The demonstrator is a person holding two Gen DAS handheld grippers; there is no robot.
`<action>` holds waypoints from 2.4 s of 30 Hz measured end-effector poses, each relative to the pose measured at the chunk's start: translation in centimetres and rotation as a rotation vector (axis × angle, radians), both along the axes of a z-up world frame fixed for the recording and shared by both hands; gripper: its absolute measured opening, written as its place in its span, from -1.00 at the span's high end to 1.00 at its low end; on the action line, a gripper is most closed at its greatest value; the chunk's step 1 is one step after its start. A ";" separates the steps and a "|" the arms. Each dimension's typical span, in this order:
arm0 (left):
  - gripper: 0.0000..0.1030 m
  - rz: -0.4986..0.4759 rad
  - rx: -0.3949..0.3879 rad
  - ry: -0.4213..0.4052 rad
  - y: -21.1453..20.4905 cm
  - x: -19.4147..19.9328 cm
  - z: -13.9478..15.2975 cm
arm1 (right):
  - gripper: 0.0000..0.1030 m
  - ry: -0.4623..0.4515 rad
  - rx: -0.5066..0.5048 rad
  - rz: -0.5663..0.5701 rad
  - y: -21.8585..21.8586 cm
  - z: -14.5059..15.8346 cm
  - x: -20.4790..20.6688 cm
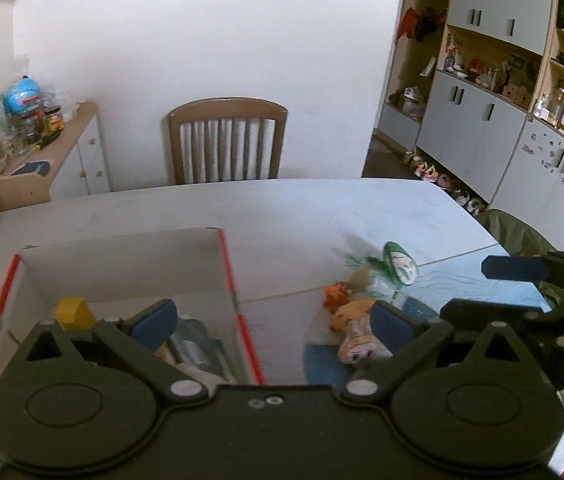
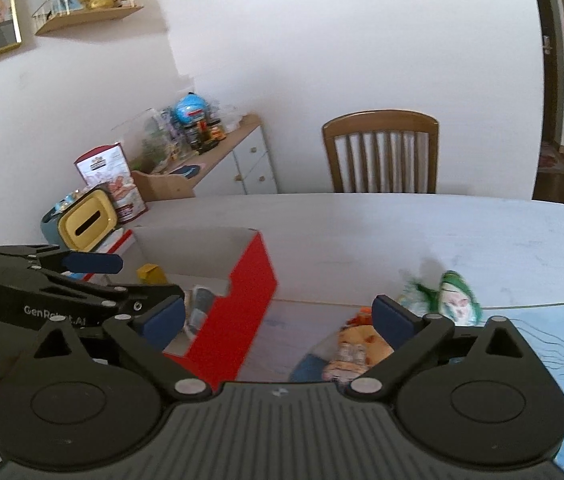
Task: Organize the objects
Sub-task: 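Move both tools back toward the remaining toys on the plate, then grasp the grey mesh pouch with the left gripper while the right gripper grasps the green-hatted doll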
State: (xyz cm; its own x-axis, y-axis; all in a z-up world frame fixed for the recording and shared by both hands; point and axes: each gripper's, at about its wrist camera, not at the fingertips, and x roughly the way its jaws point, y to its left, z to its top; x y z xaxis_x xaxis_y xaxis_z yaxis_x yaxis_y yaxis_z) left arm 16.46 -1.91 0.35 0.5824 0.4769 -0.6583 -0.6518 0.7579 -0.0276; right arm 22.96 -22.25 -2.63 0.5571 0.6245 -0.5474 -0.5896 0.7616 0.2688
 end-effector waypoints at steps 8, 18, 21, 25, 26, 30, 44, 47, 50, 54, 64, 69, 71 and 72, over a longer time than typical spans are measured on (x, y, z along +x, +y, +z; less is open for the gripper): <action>-0.99 -0.015 -0.006 -0.008 -1.8 3.2 -1.1 | -0.96 0.001 0.001 -0.037 -4.0 -0.8 1.7; -0.99 -0.016 -0.014 0.015 -3.5 7.0 -3.3 | -0.96 -0.028 -0.012 -0.080 -7.9 -2.5 3.7; -0.99 -0.022 -0.011 0.029 -3.9 8.1 -4.0 | -0.96 -0.010 -0.023 -0.103 -9.4 -3.4 4.9; -0.99 -0.025 -0.018 0.053 -4.1 9.8 -5.2 | -0.96 -0.005 -0.047 -0.130 -10.7 -4.3 6.3; -0.99 -0.025 -0.024 0.060 -4.1 10.2 -5.6 | -0.96 -0.001 -0.050 -0.131 -11.0 -4.6 6.6; -0.99 -0.027 -0.038 0.096 -4.0 11.7 -7.3 | -0.96 0.014 -0.063 -0.133 -11.9 -5.9 7.9; -0.98 -0.007 -0.144 0.195 -4.6 12.0 -13.4 | -0.96 0.082 -0.116 -0.106 -10.5 -10.4 13.3; -0.95 -0.005 -0.153 0.203 -4.9 12.1 -13.9 | -0.94 0.079 -0.127 -0.097 -9.5 -11.1 14.7; -0.90 0.000 -0.155 0.210 -5.2 12.3 -14.4 | -0.94 0.077 -0.134 -0.077 -8.6 -11.8 16.2; -0.77 0.014 -0.152 0.216 -5.3 12.5 -14.8 | -0.90 0.104 -0.129 -0.065 -7.6 -12.8 18.1; -0.41 0.022 -0.198 0.206 -5.2 12.8 -15.5 | -0.44 0.173 -0.127 -0.031 -6.0 -15.7 20.4; -0.07 0.008 -0.212 0.208 -5.2 13.0 -15.6 | -0.22 0.187 -0.123 -0.023 -5.8 -16.3 20.8; 0.00 0.004 -0.214 0.205 -5.3 13.0 -15.6 | -0.19 0.186 -0.116 -0.025 -5.9 -16.3 20.8; 0.06 0.000 -0.213 0.205 -5.3 13.0 -15.5 | -0.15 0.186 -0.114 -0.025 -5.9 -16.3 20.9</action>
State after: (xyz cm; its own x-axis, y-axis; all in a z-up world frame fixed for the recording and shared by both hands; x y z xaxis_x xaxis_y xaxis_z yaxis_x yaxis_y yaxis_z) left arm 29.42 -7.20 -15.19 0.4266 0.3149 -0.8479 -0.6601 0.7493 -0.0538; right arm 43.82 -28.16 -18.97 0.4546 0.5402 -0.7081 -0.5187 0.8069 0.2825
